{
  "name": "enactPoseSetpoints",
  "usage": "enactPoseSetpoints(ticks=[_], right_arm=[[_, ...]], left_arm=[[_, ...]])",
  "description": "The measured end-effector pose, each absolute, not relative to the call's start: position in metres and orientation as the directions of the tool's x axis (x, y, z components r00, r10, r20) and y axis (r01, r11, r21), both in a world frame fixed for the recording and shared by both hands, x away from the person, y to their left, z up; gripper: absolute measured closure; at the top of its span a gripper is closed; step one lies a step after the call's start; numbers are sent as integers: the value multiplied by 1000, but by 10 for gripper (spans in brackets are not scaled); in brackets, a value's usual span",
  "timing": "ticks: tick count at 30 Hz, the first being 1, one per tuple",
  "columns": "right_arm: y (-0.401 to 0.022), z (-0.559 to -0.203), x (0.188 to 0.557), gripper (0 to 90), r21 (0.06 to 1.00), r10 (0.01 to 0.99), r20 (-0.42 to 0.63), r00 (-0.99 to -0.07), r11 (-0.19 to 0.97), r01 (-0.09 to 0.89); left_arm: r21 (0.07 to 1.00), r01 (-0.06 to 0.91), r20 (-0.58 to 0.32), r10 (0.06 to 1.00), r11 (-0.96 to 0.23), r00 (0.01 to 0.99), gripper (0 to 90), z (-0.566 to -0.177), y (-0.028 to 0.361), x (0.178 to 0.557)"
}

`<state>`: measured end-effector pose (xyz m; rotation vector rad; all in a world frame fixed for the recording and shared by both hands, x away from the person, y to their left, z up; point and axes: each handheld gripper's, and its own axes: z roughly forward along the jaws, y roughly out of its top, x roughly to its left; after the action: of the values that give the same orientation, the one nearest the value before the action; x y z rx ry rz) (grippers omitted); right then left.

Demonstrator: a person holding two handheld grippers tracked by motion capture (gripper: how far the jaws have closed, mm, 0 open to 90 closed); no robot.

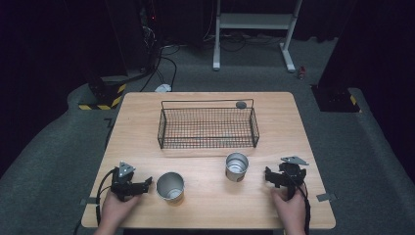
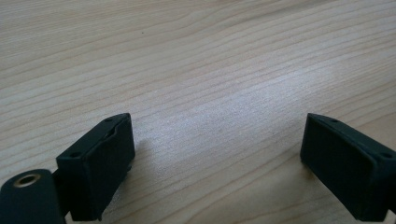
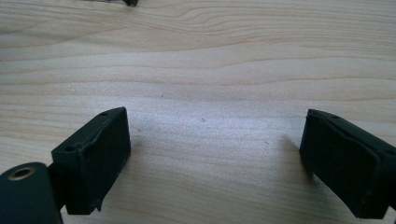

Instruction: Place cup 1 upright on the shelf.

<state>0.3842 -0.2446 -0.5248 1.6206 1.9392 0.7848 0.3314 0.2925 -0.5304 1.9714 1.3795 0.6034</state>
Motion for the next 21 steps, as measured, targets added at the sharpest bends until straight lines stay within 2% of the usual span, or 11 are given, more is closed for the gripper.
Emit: enactPoseSetpoints(ticks=[10,13,21], right_arm=[[-241,-525,371,84,698,968,-9,-251,186,691],[-242,-525,372,84,700,964,-15,-267,200,685],[-241,-525,363,85,699,958,-14,-288,216,681]], left_arm=[[724,646,12,941,-241,337,80,-530,290,335],[714,654,2,935,-249,354,46,-530,289,341],[722,645,7,934,-252,357,61,-530,289,337]])
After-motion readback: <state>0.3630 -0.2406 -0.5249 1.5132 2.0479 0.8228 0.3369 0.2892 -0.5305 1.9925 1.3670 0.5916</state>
